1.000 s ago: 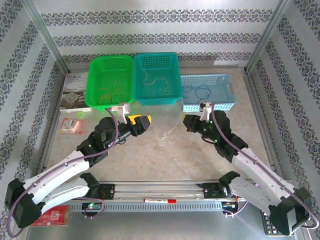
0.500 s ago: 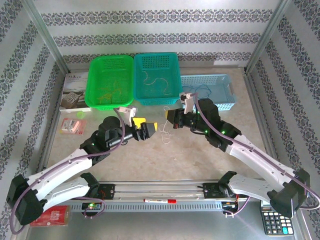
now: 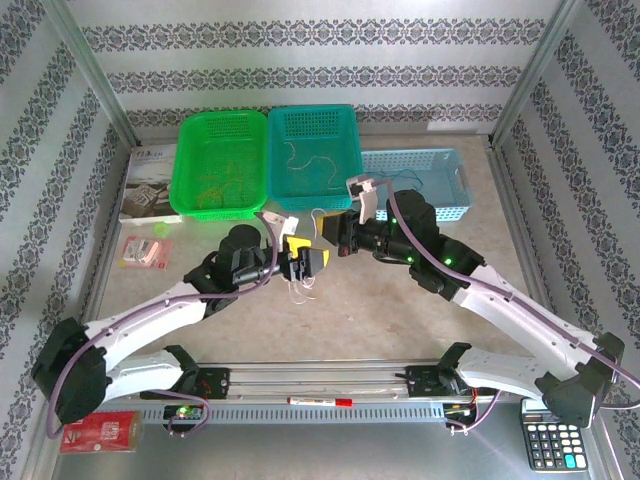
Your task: Untangle the cables
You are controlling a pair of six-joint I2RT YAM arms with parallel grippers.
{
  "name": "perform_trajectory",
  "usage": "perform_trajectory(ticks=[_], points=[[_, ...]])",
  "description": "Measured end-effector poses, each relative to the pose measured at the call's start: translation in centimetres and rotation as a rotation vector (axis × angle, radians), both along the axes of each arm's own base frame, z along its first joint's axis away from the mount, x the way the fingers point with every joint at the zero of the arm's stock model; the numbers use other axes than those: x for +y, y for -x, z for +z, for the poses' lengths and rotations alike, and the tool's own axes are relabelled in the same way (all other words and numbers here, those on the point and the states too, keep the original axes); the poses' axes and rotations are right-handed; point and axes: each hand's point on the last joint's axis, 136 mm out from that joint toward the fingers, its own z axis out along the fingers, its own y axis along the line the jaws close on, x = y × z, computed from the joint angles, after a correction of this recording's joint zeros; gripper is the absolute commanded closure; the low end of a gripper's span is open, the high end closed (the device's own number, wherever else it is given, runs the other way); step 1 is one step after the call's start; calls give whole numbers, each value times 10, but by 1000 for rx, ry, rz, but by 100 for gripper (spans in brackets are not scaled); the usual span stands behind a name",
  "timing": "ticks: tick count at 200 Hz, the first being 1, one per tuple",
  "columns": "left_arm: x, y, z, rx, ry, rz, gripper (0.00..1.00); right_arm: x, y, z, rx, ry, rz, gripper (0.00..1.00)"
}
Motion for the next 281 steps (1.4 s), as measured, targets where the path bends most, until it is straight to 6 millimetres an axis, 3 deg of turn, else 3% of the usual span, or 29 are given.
perform_trajectory(ticks=[31,45,92,121,146,183,234,281], points=[[-7,-8,-13,-1,-2,-3,79,4,-2,21,-22,-25,7,100],[-8,-9,-22,7,-3,-1,86,5,-2,37,-42,-47,15,100],[-3,-4,-65,69,-32,6,85,-16,-15,115,-155,-164,-24,100],[-2,-2,-74,80,-28,9,80,-33,-23,161,-223,-239,-64,100],[0,0,-82,96,-28,13,80,-46,-26,189,-277,-279,-92,100],[2,3,-94,113,-30,16,84,-64,-30,210,-311,-313,-138,100],[7,8,-116,154,-43,23,86,-77,-38,222,-319,-334,-177,100],[12,14,-137,194,-62,29,85,-96,-40,255,-384,-369,-224,100]])
